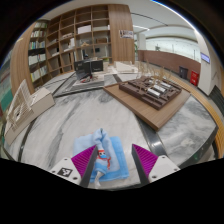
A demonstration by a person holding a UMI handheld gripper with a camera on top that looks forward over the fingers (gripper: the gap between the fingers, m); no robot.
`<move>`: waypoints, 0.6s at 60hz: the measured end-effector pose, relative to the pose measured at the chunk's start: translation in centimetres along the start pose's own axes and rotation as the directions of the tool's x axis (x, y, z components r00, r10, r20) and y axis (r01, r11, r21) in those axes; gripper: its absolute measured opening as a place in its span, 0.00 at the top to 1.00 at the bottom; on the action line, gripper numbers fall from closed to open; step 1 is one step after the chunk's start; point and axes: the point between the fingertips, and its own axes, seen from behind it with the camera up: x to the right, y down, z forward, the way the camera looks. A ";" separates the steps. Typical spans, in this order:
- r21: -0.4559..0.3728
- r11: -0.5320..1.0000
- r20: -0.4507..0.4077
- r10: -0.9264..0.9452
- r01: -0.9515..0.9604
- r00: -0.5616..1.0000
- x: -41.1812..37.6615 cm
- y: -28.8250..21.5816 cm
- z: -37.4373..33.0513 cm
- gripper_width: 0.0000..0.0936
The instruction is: Fold towel
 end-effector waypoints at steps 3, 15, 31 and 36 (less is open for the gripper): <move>0.012 1.000 -0.006 -0.012 0.013 1.000 0.4 -0.5 -0.8 0.16; 0.081 0.995 0.030 -0.054 0.051 0.998 -1.1 -2.1 -7.4 0.13; 0.160 0.986 0.159 -0.083 0.057 0.984 -7.4 -3.5 -18.2 0.13; 0.175 0.984 0.181 -0.054 0.022 0.982 -8.0 -3.0 -19.9 0.13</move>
